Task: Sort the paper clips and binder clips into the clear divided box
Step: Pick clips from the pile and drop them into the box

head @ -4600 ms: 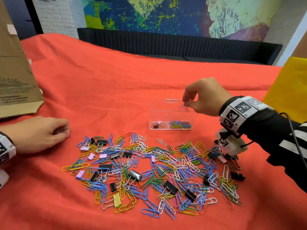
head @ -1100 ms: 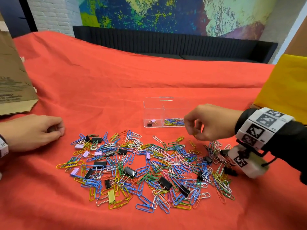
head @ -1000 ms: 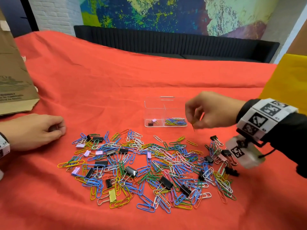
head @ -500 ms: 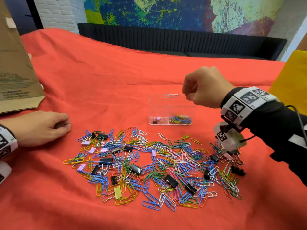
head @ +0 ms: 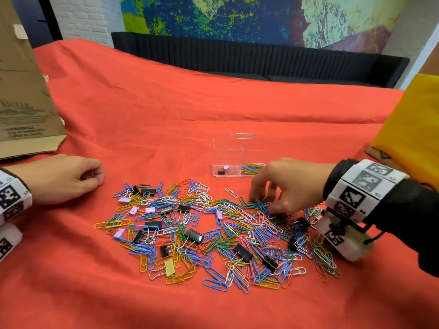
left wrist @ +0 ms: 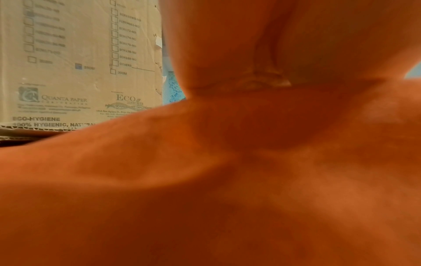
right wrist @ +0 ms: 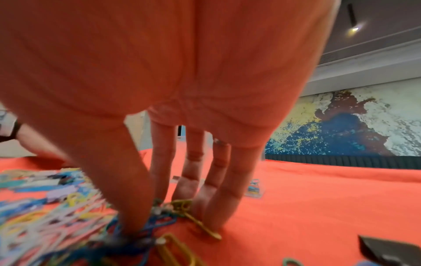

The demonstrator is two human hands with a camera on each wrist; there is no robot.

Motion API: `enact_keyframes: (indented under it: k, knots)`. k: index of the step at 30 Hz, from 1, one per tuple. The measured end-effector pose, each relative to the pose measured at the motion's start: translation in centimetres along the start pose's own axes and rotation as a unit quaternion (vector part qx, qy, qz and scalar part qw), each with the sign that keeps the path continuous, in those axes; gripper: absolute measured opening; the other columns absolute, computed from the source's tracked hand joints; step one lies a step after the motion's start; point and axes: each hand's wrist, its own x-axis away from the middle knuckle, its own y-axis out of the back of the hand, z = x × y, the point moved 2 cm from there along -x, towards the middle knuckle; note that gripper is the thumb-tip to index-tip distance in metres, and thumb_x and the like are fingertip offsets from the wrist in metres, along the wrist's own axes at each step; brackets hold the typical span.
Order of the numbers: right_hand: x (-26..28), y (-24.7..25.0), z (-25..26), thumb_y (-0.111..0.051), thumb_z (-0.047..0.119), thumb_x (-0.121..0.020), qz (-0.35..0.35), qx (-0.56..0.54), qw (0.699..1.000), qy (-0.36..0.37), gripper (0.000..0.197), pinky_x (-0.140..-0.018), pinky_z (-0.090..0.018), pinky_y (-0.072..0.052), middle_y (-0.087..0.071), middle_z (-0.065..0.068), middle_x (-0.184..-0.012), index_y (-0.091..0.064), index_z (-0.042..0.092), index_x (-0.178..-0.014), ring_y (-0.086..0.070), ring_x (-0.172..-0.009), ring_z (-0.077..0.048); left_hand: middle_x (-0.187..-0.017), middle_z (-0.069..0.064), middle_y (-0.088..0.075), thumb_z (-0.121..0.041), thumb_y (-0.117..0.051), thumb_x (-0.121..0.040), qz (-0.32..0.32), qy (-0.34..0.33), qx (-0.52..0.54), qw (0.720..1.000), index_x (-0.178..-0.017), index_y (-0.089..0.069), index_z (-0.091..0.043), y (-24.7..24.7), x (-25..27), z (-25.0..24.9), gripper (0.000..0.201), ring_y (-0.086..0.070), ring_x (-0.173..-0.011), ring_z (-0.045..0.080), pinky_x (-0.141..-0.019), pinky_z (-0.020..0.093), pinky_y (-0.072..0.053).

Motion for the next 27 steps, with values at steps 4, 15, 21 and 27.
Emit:
enact_keyframes:
  k: [4,15,21,27]
  knots:
    - [-0.6,-0.4,0.4,-0.071,0.019,-0.077,-0.023,0.0,1.0,-0.001,0.017,-0.06,-0.007,-0.041,-0.064,0.018,-0.074,-0.073,0.029,-0.091,-0.06,-0.069,0.002,-0.065,-0.014,-0.065,-0.024,-0.062,-0.086,0.004,0.005,-0.015,1.0,-0.073,-0.056,-0.033,0.4,0.4,-0.7,0.017,-0.058,-0.059,-0.001,-0.064,0.023,-0.046]
    - [-0.6,2.2,-0.4,-0.069,0.011,-0.071,-0.11,-0.025,0.993,-0.018,0.018,-0.061,-0.015,-0.048,-0.069,0.012,-0.063,-0.069,0.029,-0.074,-0.063,-0.064,-0.003,-0.073,-0.013,-0.066,-0.025,-0.058,-0.088,0.032,0.004,-0.015,0.999,-0.078,-0.056,-0.032,1.4,1.1,-2.3,0.013,-0.059,-0.068,0.002,-0.063,0.016,-0.04]
    - [-0.9,5.4,-2.2,-0.071,0.009,-0.072,-0.246,-0.065,0.965,-0.059,0.019,-0.07,-0.031,-0.057,-0.072,0.009,-0.064,-0.068,0.026,-0.078,-0.068,-0.06,-0.005,-0.075,-0.012,-0.067,-0.025,-0.06,-0.087,0.003,-0.006,-0.011,1.0,-0.079,-0.059,-0.029,2.6,0.5,-3.3,0.009,-0.059,-0.067,0.004,-0.067,0.022,-0.041]
    - [-2.5,6.9,-3.2,-0.067,0.009,-0.074,-0.32,-0.054,0.942,-0.091,0.02,-0.07,-0.032,-0.056,-0.068,0.013,-0.067,-0.064,0.029,-0.078,-0.065,-0.067,-0.005,-0.073,-0.012,-0.064,-0.022,-0.061,-0.086,-0.018,-0.006,-0.01,1.0,-0.08,-0.061,-0.024,3.3,-1.0,-4.4,0.006,-0.059,-0.069,0.014,-0.068,0.024,-0.041]
